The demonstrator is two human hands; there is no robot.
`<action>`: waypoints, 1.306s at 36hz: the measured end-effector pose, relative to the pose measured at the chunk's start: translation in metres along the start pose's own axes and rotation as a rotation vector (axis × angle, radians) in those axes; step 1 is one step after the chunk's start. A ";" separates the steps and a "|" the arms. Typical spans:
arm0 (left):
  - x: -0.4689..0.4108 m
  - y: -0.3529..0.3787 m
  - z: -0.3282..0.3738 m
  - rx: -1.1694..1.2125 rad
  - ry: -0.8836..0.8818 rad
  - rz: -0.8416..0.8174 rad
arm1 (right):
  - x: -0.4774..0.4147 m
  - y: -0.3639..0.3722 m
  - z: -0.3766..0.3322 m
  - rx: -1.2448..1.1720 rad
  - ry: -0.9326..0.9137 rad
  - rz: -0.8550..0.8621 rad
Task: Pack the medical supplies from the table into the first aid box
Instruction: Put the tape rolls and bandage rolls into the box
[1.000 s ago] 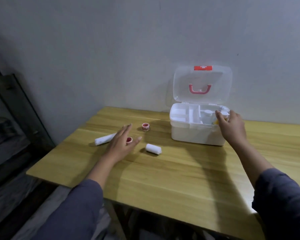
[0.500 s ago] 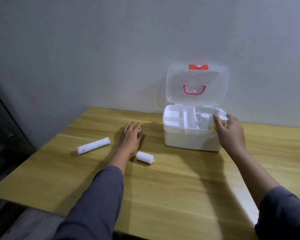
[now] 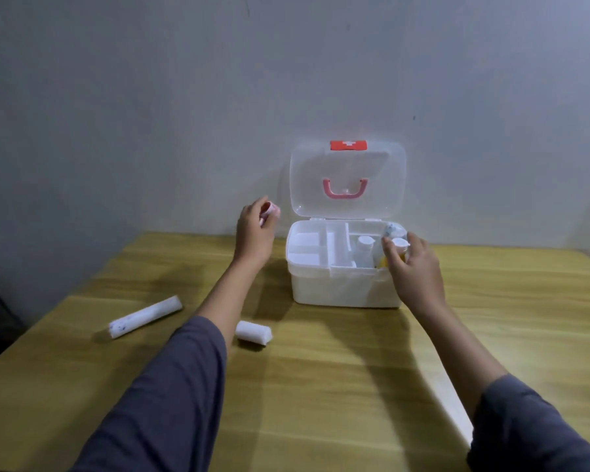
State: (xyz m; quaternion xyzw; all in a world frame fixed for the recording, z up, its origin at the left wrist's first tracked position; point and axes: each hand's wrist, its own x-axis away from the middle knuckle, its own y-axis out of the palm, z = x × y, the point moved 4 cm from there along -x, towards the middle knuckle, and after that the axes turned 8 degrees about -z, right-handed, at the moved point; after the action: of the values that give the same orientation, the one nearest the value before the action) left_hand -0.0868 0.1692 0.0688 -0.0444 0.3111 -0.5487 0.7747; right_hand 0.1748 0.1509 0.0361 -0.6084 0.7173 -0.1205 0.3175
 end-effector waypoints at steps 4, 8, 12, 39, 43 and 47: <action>-0.013 0.038 0.029 -0.081 0.052 -0.221 | 0.001 -0.001 0.001 -0.020 -0.001 -0.001; -0.016 0.066 0.017 -0.291 -0.011 -0.385 | 0.000 -0.001 0.002 -0.018 -0.001 -0.009; -0.017 0.074 0.019 -0.414 -0.062 -0.467 | 0.000 0.000 0.004 -0.017 0.000 -0.007; -0.007 0.050 0.019 -0.488 0.035 -0.325 | 0.001 -0.001 0.002 -0.045 0.004 -0.002; -0.006 0.055 0.022 -0.510 0.073 -0.401 | 0.002 -0.002 0.001 -0.044 0.002 0.005; -0.010 0.053 0.022 -0.529 0.083 -0.407 | 0.002 -0.002 0.000 -0.043 0.007 0.005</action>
State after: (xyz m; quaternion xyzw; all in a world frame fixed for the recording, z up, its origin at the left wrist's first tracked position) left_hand -0.0339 0.1931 0.0688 -0.2827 0.4589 -0.5936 0.5975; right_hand 0.1764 0.1484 0.0364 -0.6129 0.7223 -0.1066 0.3022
